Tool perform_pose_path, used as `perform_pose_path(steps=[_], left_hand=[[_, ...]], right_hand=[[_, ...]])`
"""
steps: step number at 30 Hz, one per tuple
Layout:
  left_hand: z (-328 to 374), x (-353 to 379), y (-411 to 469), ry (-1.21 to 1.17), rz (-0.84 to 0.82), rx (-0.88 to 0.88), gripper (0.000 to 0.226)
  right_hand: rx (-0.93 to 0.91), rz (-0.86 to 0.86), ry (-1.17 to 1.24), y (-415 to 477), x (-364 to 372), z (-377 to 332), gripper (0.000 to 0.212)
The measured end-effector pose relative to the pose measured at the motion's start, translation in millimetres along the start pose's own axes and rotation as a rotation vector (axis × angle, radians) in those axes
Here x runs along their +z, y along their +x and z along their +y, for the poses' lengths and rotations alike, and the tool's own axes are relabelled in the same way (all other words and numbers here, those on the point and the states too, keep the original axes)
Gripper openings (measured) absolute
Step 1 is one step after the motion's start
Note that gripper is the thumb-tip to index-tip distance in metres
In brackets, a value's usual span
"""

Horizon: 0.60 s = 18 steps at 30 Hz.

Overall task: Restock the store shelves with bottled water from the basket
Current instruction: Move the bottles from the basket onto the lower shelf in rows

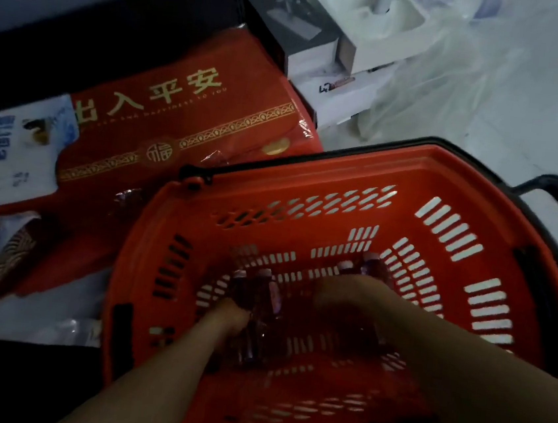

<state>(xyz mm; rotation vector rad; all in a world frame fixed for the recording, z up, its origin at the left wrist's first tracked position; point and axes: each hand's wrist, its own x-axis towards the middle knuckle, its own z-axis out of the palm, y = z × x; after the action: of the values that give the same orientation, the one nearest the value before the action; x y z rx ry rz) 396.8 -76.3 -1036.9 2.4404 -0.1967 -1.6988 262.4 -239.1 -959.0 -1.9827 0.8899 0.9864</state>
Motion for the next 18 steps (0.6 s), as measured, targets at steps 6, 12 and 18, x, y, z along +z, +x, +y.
perform_pose_path(steps=[6, 12, 18], left_hand=[[-35.9, 25.7, 54.8, -0.439, -0.001, -0.002, 0.062], [-39.1, 23.0, 68.4, -0.556, 0.115, -0.073, 0.065], [-5.9, 10.3, 15.9, -0.523, -0.035, -0.104, 0.035]], right_hand=[[-0.102, -0.037, 0.208, 59.0, 58.9, -30.8, 0.053], [0.113, -0.024, 0.501, 91.1, 89.2, -35.9, 0.039], [0.092, -0.010, 0.603, 97.5, 87.2, -5.1, 0.031]])
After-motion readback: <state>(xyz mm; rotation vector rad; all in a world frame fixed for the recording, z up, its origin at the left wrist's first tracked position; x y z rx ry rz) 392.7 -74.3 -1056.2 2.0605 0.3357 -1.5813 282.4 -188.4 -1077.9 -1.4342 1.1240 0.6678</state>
